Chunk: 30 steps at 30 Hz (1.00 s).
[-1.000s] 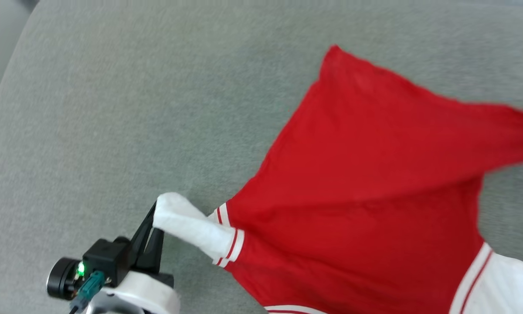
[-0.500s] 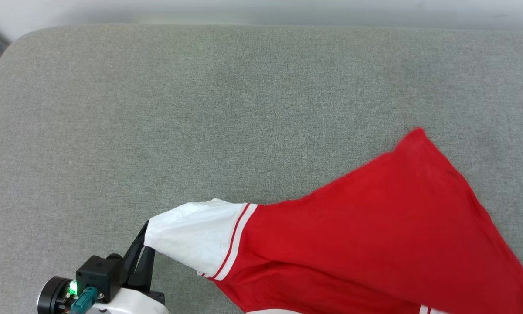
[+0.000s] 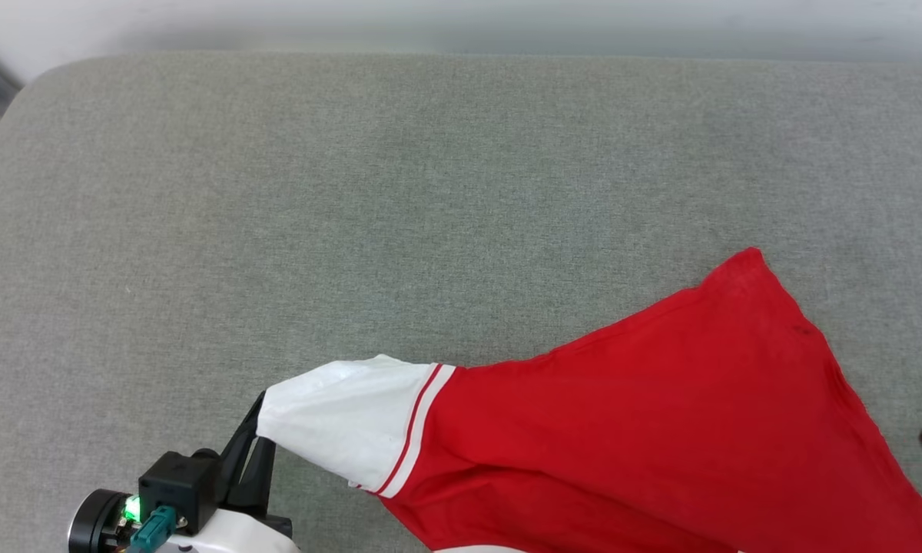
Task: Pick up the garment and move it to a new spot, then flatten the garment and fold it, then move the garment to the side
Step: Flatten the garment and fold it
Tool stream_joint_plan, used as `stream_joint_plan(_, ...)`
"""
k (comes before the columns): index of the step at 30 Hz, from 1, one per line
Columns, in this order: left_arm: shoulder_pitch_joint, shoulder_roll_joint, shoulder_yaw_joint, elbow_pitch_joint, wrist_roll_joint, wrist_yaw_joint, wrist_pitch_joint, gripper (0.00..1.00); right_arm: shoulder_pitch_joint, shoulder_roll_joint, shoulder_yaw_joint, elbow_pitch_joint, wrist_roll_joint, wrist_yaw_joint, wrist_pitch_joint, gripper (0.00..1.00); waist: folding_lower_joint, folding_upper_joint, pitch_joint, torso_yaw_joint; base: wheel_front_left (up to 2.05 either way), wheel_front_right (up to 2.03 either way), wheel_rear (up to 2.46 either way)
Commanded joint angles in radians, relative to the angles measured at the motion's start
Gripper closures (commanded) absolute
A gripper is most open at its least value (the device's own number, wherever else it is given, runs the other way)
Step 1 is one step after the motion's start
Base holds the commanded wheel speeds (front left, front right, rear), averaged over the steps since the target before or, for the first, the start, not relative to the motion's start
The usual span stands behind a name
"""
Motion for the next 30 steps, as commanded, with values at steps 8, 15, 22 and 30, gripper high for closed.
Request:
stream_joint_plan(8,-0.058,-0.011,-0.02,-0.013,0.026,-0.012,0.01,1.0,-0.309,-0.071,0.05,-0.053,-0.041,0.0,0.09,0.0,0.0001,-0.0001,0.052,0.051,0.0,0.0,0.0)
stream_joint_plan(15,-0.114,-0.053,-0.04,0.01,0.044,-0.034,0.003,1.0,-0.569,-0.042,0.241,0.048,-0.097,0.0,0.194,0.0,0.0001,-0.0001,0.118,0.099,0.0,0.0,0.0)
stream_joint_plan(22,-0.165,-0.085,-0.049,0.031,0.058,-0.054,-0.003,1.0,-0.758,0.034,0.425,0.199,-0.159,0.0,0.199,0.0,0.0001,-0.0001,0.186,0.137,0.0,0.0,0.0)
stream_joint_plan(30,-0.191,-0.109,-0.055,0.05,0.069,-0.068,-0.009,1.0,-0.772,0.037,0.626,0.375,-0.157,0.0,0.151,0.0,0.0001,-0.0001,0.221,0.158,0.0,0.0,0.0)
